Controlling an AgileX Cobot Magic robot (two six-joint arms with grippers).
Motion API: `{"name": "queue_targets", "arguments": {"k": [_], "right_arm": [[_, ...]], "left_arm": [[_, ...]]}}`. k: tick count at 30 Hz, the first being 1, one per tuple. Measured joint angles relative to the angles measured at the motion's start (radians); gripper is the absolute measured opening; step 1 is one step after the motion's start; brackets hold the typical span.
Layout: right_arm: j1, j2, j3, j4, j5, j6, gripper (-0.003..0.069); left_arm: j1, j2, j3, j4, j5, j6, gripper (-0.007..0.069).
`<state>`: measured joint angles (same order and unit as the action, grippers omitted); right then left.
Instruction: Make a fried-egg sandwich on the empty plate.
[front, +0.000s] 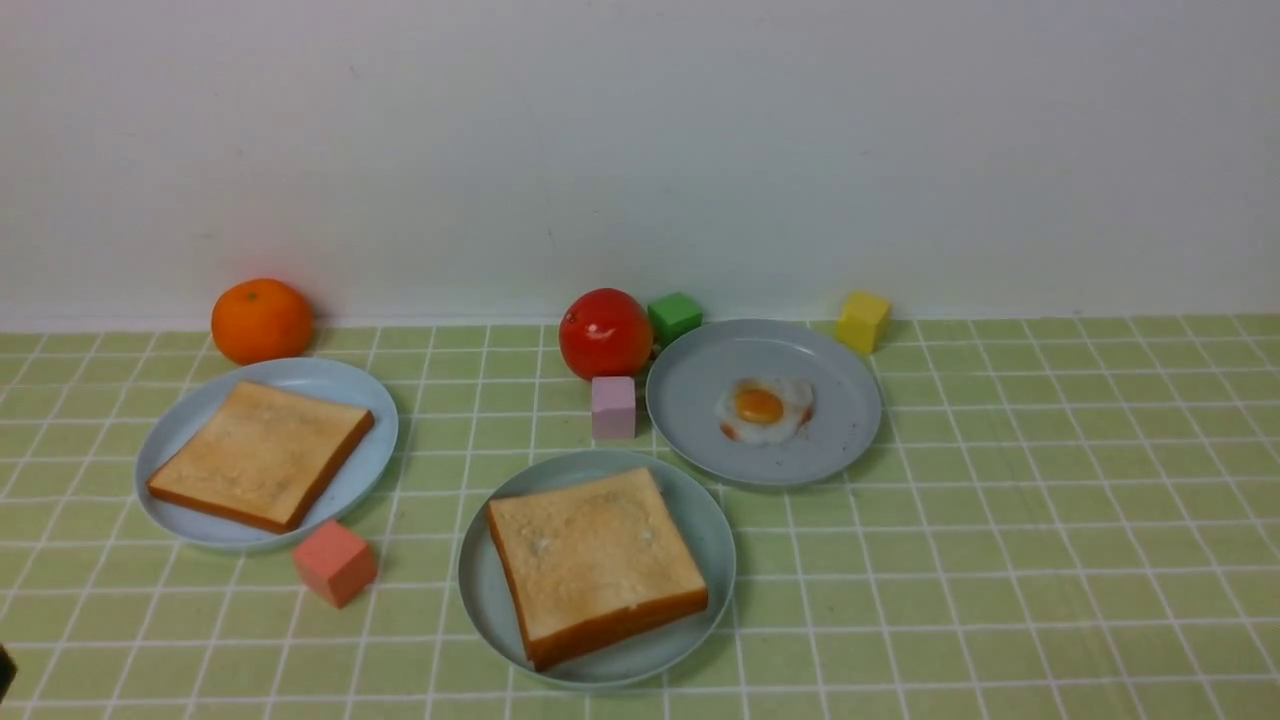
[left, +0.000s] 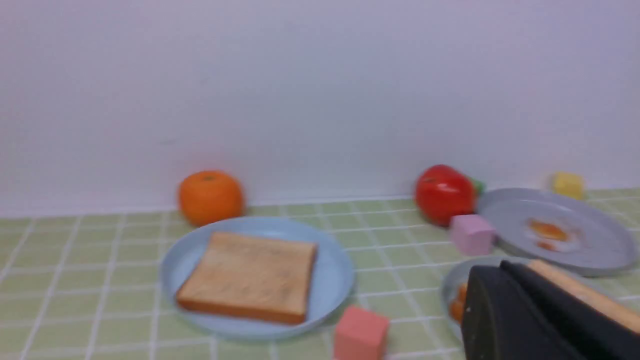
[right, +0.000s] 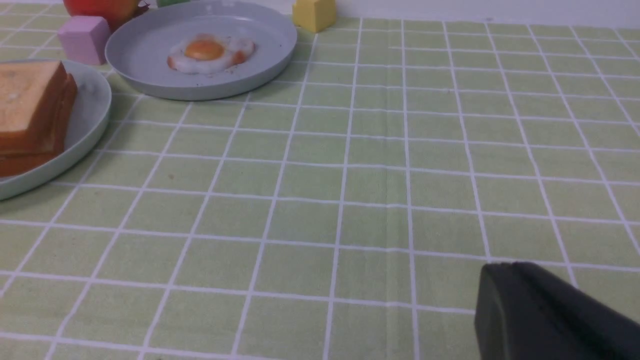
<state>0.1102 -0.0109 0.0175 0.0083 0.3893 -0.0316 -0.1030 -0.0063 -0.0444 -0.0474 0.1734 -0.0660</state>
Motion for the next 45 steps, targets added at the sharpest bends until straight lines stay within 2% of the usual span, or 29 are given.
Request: {"name": "queue_targets", "arguments": {"k": [3, 4, 9, 45], "right_arm": [[0.0, 0.0, 0.0, 0.0, 0.0, 0.0, 0.0007], [0.0, 0.0, 0.0, 0.0, 0.0, 0.0, 0.0007], [0.0, 0.0, 0.0, 0.0, 0.0, 0.0, 0.0007], [0.0, 0.0, 0.0, 0.0, 0.0, 0.002, 0.0029]], "left_arm": [[0.083, -0.004, 0.062, -0.005, 0.051, -0.071, -0.0013], [0.097, -0.004, 0.068, -0.005, 0.121, -0.098, -0.0013], [0.103, -0.004, 0.076, -0.005, 0.212, -0.132, -0.0013], [0.103, -0.004, 0.076, -0.006, 0.213, -0.139, -0.0013]]}}
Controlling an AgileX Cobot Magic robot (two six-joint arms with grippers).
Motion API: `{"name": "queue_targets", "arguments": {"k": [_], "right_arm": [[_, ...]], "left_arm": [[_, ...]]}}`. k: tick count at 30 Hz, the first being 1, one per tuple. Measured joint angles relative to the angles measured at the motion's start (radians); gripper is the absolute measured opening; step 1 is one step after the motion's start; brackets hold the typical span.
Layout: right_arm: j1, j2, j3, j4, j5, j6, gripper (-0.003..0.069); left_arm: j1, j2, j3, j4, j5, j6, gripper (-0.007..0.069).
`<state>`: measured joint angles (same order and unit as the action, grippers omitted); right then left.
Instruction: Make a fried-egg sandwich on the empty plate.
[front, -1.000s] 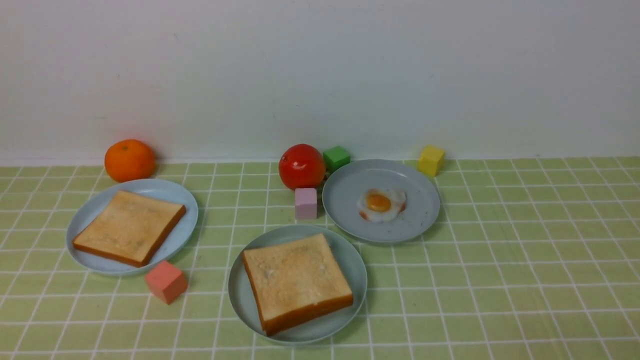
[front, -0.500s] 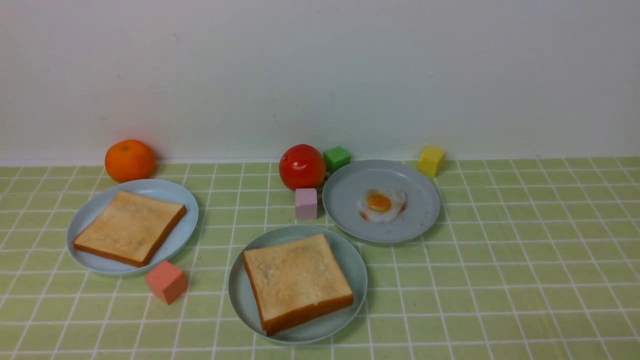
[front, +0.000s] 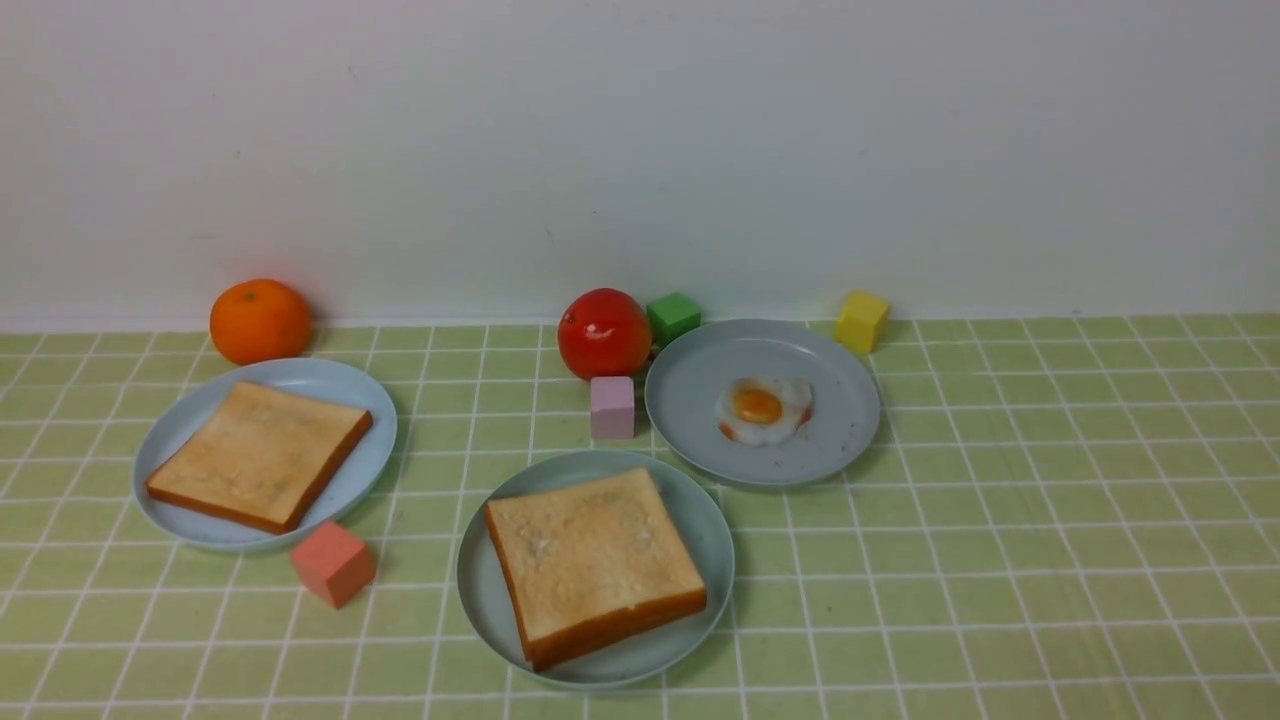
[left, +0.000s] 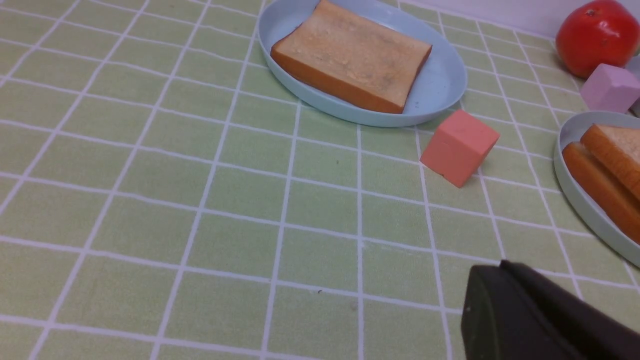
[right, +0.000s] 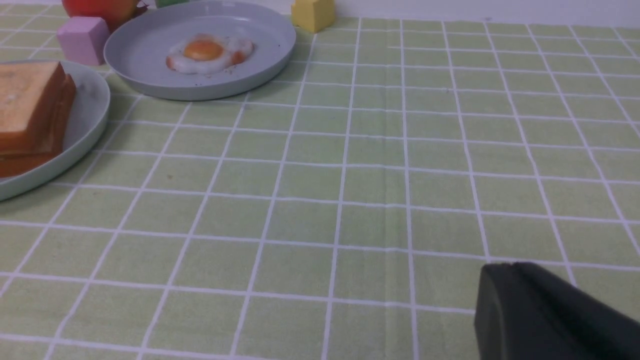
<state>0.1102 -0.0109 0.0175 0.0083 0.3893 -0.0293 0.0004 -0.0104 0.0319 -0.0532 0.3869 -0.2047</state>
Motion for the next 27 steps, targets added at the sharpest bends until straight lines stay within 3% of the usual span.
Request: {"name": "queue_targets", "arguments": {"k": [27], "right_arm": [[0.0, 0.0, 0.0, 0.0, 0.0, 0.0, 0.0066]], "left_arm": [[0.0, 0.0, 0.0, -0.001, 0.0, 0.0, -0.0005]]}}
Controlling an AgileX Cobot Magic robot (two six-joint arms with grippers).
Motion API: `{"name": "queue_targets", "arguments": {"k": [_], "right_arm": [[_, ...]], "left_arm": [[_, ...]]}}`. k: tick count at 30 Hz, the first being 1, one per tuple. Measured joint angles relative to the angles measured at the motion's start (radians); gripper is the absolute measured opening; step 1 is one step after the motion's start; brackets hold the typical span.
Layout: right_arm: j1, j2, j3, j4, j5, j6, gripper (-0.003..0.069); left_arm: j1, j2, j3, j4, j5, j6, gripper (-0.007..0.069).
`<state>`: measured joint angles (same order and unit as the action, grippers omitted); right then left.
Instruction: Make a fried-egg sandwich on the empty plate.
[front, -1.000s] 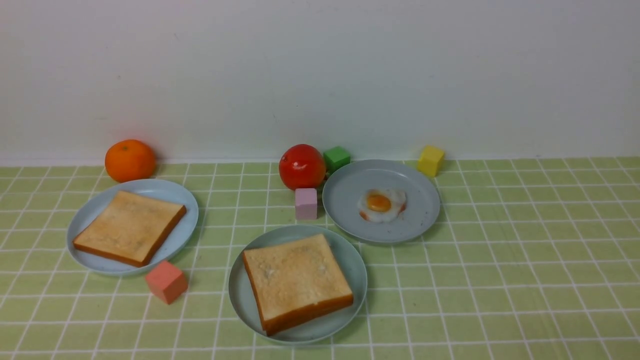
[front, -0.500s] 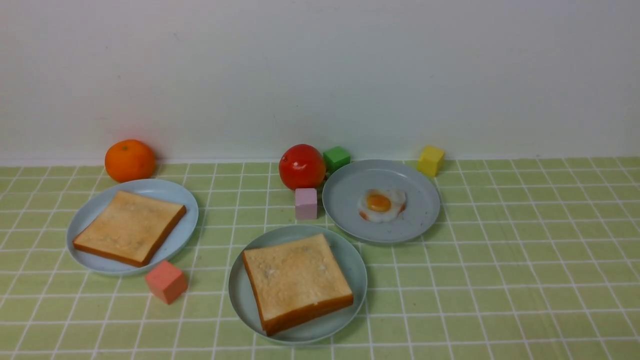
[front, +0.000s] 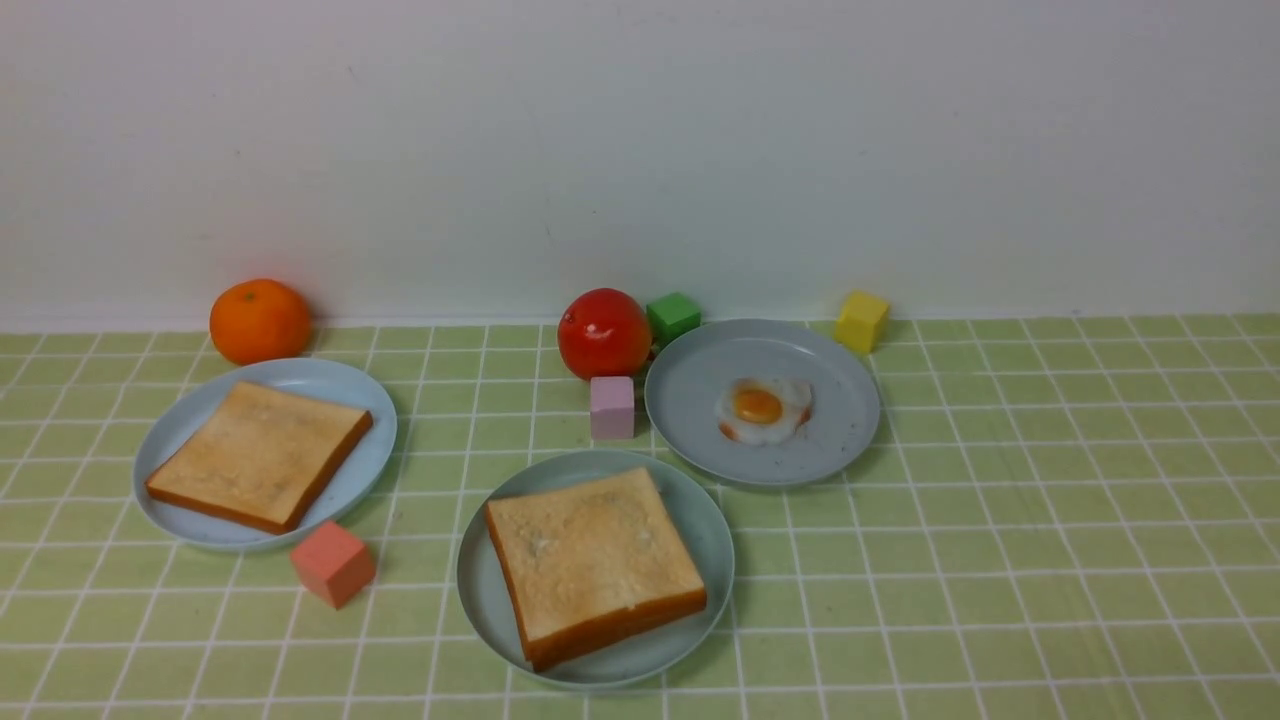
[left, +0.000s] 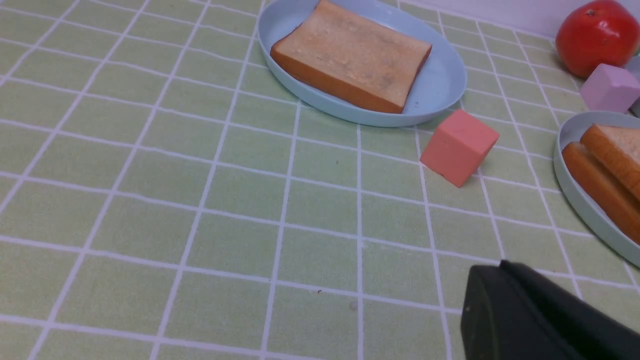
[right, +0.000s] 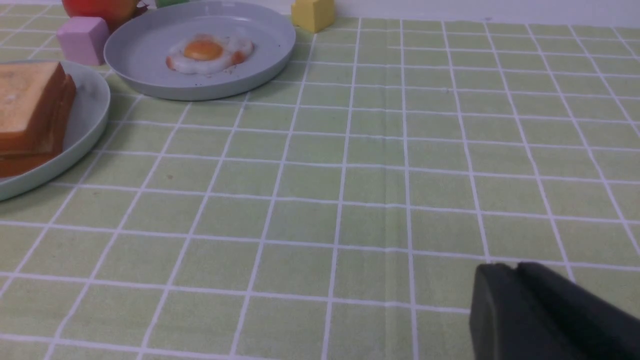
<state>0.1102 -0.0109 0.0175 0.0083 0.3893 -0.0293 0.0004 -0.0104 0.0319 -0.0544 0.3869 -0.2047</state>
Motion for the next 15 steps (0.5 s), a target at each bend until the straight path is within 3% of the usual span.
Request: {"name": "queue_targets", "arguments": {"k": [15], "right_arm": [[0.0, 0.0, 0.0, 0.0, 0.0, 0.0, 0.0087]], "left_arm": [[0.0, 0.0, 0.0, 0.0, 0.0, 0.0, 0.0006]]}}
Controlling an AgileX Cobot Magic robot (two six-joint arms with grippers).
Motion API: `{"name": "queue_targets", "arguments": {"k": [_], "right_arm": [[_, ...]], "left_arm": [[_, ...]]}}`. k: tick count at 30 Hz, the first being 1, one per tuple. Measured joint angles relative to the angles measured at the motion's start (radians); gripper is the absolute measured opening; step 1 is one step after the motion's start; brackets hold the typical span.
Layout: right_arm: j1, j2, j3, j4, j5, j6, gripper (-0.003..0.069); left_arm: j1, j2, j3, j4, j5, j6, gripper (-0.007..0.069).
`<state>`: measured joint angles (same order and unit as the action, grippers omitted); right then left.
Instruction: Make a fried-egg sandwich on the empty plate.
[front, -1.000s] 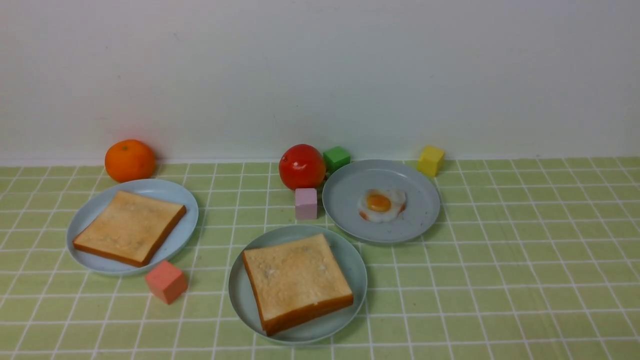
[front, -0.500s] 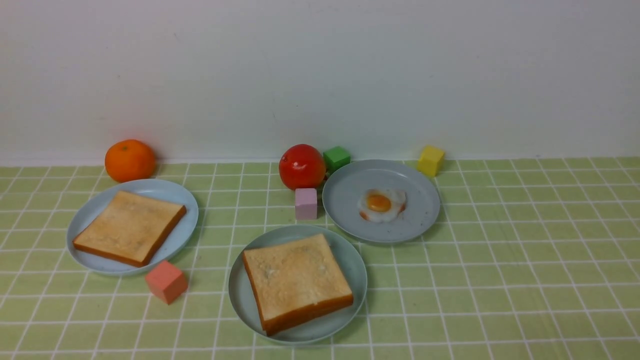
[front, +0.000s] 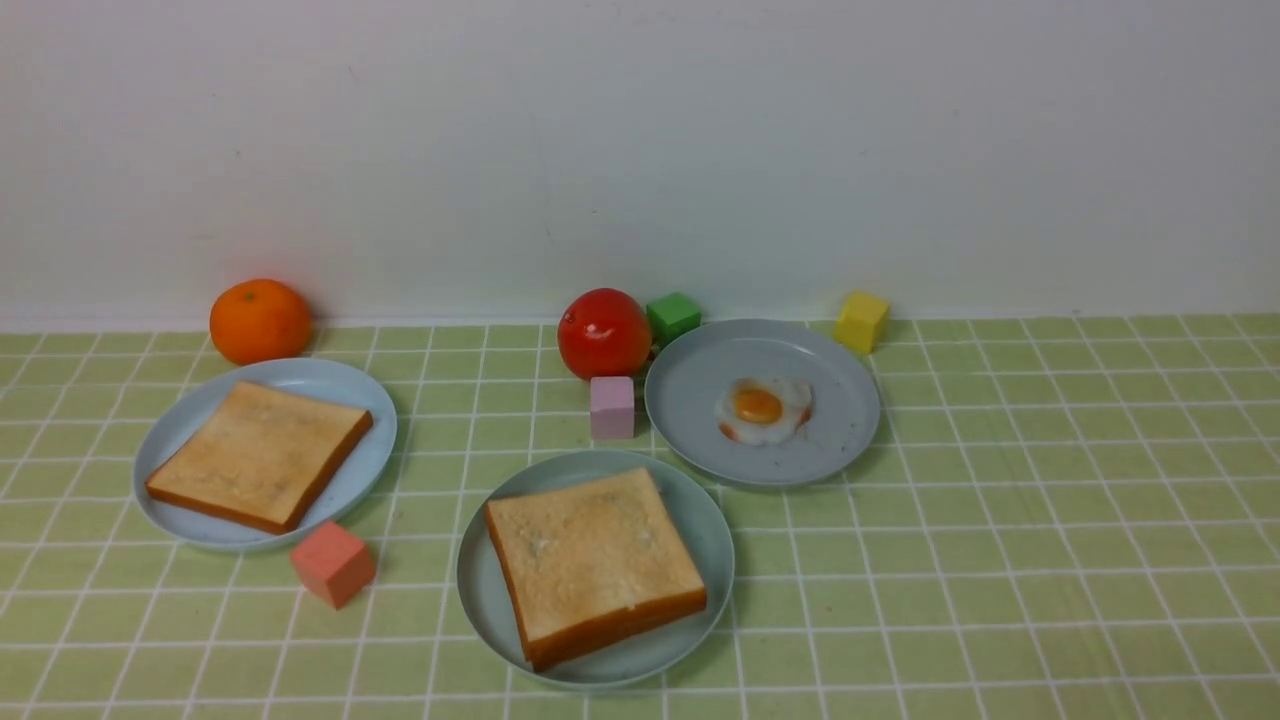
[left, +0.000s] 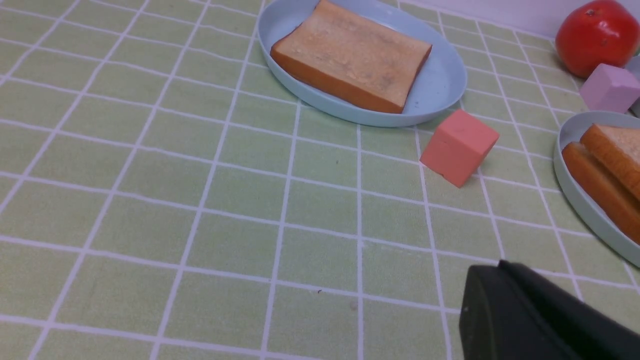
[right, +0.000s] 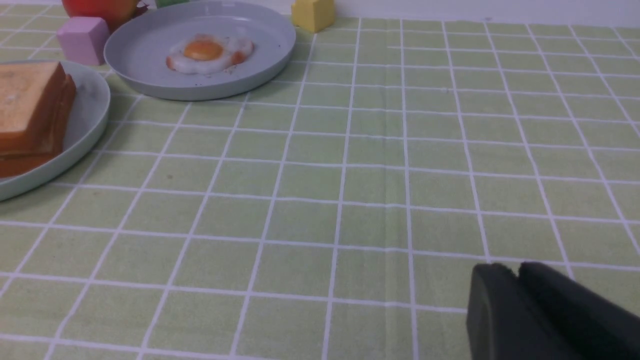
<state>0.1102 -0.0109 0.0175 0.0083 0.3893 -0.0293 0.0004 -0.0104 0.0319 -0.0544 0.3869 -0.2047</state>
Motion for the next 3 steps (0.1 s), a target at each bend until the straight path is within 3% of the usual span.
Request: {"name": "queue_targets", "arguments": {"k": [3], "right_arm": [[0.0, 0.0, 0.0, 0.0, 0.0, 0.0, 0.0093]], "left_arm": [[0.0, 0.0, 0.0, 0.0, 0.0, 0.0, 0.0011]]}}
